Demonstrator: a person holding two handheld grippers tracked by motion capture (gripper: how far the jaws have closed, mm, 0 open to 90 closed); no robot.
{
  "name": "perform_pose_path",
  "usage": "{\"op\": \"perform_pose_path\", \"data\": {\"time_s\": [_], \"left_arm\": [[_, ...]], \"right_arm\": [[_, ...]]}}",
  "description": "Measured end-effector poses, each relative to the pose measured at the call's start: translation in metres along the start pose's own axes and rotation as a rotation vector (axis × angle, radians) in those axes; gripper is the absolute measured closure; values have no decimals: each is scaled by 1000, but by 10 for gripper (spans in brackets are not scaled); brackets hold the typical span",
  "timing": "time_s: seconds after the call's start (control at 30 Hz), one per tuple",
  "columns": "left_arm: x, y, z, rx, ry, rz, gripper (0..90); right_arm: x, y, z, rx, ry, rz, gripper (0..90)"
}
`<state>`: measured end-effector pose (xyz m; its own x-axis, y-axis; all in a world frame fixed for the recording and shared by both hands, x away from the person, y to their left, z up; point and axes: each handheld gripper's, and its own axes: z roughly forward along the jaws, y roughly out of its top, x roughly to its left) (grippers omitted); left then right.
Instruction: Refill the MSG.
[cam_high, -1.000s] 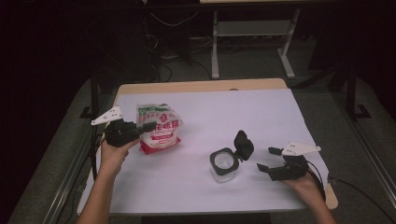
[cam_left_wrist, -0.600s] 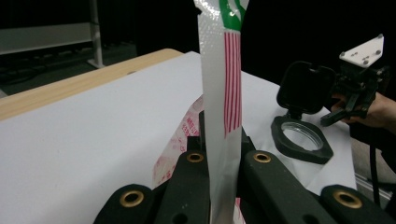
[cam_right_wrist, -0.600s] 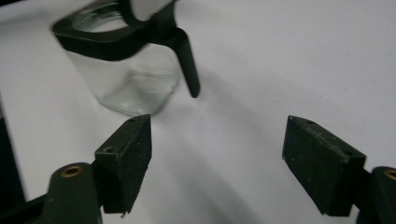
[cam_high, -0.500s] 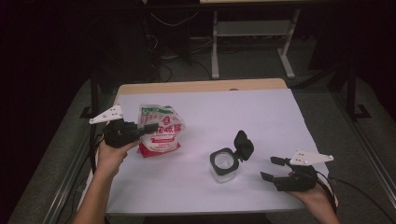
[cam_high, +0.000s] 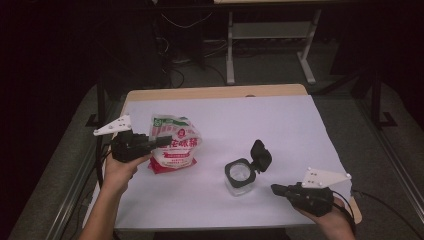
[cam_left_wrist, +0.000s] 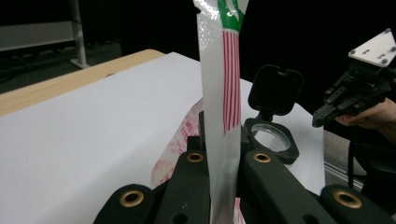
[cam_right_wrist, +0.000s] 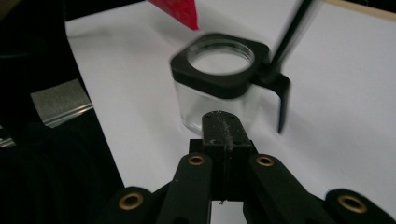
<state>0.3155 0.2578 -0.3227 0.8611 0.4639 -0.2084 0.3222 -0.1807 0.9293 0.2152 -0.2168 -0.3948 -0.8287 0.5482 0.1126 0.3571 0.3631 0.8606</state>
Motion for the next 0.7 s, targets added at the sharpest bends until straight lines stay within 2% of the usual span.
{"op": "perform_pose_path", "data": {"time_s": [0.17, 0.37, 0.53, 0.7], "left_arm": [[-3, 2, 0, -9, -19, -6, 900], [-10, 5, -1, -14, -36, -2, 900], [-14, 8, -2, -28, -46, -2, 900], [-18, 13, -3, -31, -55, 6, 900]], "right_arm": [[9, 15, 17, -22, 9, 1, 899], [26, 36, 43, -27, 18, -63, 899], [30, 51, 65, -16, 27, -61, 898], [30, 64, 86, -11, -6, -67, 898]]}}
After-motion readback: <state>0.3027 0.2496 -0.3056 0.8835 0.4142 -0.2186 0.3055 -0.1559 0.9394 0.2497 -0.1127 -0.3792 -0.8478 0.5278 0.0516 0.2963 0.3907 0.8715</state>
